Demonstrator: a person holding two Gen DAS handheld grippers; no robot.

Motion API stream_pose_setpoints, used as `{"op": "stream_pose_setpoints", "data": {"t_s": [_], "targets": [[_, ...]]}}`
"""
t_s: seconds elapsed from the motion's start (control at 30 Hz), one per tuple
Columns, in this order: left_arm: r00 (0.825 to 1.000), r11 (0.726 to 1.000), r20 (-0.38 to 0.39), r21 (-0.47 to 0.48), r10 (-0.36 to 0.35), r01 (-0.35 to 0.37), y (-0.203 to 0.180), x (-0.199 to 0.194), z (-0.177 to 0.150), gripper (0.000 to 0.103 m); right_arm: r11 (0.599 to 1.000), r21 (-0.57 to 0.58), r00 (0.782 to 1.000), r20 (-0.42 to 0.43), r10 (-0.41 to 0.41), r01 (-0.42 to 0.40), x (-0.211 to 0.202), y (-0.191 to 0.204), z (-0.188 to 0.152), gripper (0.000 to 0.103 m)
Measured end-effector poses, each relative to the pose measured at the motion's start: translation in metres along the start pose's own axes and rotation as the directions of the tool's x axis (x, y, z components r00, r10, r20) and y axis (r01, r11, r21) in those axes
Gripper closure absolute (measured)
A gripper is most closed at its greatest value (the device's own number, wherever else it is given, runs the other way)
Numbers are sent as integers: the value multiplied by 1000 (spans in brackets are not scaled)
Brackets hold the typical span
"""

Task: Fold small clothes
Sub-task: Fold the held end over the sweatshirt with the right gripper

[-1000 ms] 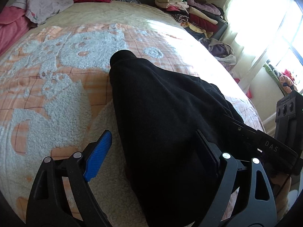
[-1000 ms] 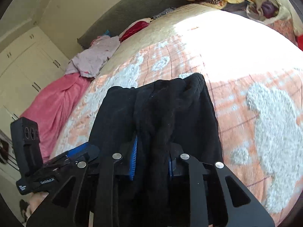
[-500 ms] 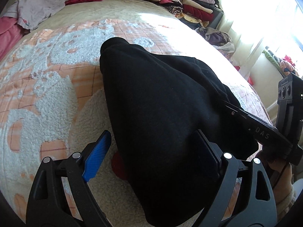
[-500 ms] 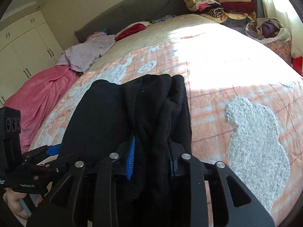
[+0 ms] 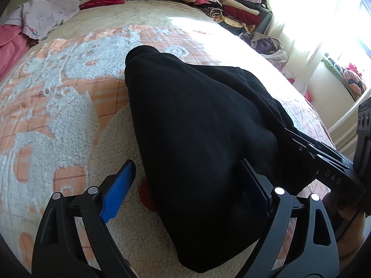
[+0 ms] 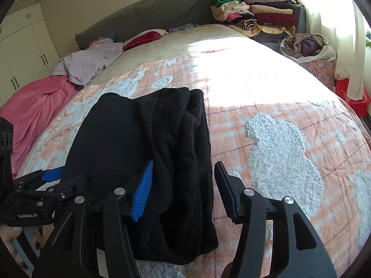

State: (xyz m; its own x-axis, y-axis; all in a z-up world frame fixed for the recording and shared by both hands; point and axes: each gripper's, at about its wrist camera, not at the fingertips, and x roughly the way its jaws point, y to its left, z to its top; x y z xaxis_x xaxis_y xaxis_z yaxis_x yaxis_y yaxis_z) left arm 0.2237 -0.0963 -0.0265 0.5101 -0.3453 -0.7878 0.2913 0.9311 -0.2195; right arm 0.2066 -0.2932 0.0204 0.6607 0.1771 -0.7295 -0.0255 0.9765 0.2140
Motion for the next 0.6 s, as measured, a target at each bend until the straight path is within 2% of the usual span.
{"op": "stream_pose_setpoints", "data": {"t_s": [0.1,0.23,0.33,0.4,0.43,0.5,0.57,0.6], "targets": [[1000,1000,-1,2,-3,3,0,-1,-2,21,1000,3,1000,2,-8,8,-8,1,-4,48],[1000,1000,2,3,-1,0,1,-6,-5,21,997,34,997,-5,72,-71,-20,1,-11,47],[1000,1000,-5,-11,-22,22,3,-10,-7,21,986,99,990,-25,139,-136,-20,-6,-19,47],[999,999,-19,-17,-42,42,2,-10,-11,21,983,108,988,-22,155,-152,-17,-8,-23,74],[999,999,-26,-17,-48,48,2,-10,-12,23,980,107,986,-15,168,-165,-19,-8,-24,79],[998,999,-31,-8,-54,54,-2,-11,-16,32,978,95,982,9,188,-188,-29,-4,-24,82],[999,999,-27,9,-37,37,-6,-14,-18,33,978,78,980,56,191,-195,-42,0,-23,82],[999,999,-25,16,-35,36,-8,-14,-19,33,982,75,983,71,167,-173,-43,-1,-25,82]]}}
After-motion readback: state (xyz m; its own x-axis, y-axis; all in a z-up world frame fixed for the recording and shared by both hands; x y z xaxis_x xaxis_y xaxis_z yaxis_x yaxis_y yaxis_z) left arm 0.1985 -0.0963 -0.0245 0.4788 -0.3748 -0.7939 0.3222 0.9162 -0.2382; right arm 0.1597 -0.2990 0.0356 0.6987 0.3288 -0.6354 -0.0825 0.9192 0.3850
